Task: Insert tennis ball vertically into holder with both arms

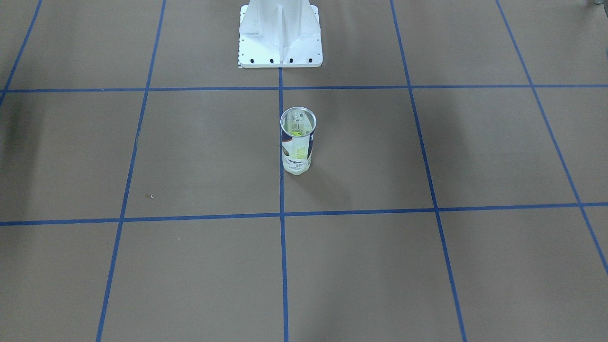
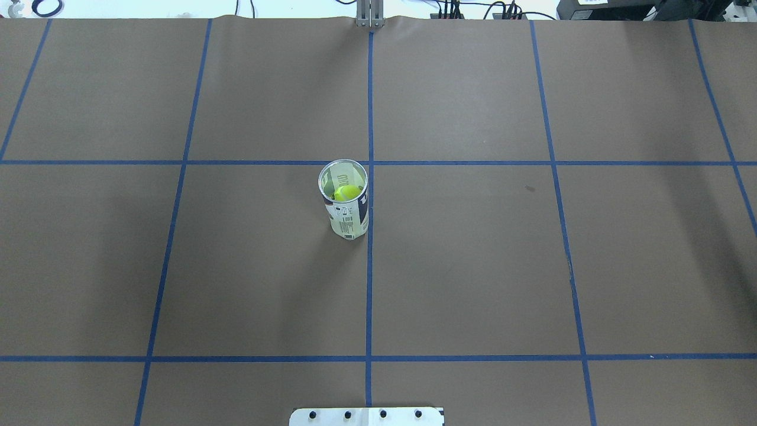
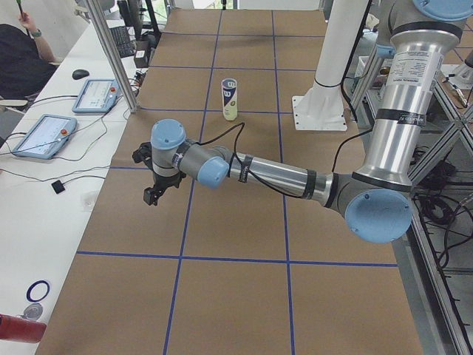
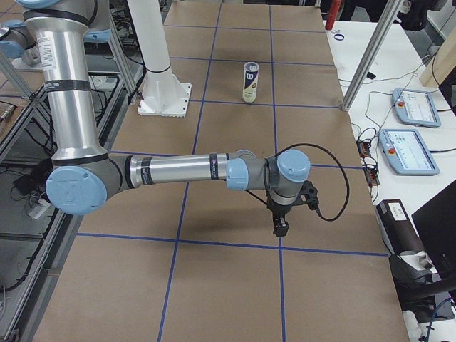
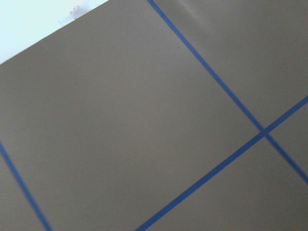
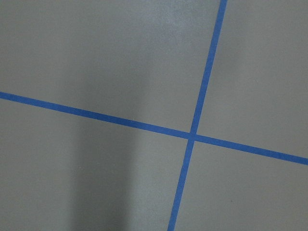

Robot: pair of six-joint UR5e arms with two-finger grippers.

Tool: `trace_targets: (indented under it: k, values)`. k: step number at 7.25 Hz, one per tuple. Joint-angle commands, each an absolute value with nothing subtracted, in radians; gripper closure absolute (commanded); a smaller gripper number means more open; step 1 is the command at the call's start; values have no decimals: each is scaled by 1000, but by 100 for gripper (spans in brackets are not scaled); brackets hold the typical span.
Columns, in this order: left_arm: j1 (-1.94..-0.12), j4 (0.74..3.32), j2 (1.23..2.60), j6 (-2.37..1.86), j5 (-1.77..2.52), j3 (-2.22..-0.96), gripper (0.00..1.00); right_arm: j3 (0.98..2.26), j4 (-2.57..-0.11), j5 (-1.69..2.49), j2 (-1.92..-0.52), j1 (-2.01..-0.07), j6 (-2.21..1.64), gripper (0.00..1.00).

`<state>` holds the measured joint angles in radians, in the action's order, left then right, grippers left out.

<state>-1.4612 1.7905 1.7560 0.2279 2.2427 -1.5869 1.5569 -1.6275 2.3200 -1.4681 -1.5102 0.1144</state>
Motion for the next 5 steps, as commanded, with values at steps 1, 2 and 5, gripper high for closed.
trace_targets:
  k: [1,2,5]
  values:
    - [-1471,1628,1743,137,2216,-1606,0,1548,-1628,2350,-1517,-1525,117,1]
    - [-1474,1615,1680,94,2268,-1624,0,1546,-1626,2350,-1543,-1537,120,1]
    - [-1476,1617,1608,98,2269,-1631,0,1546,-1573,2350,-1624,-1584,126,1]
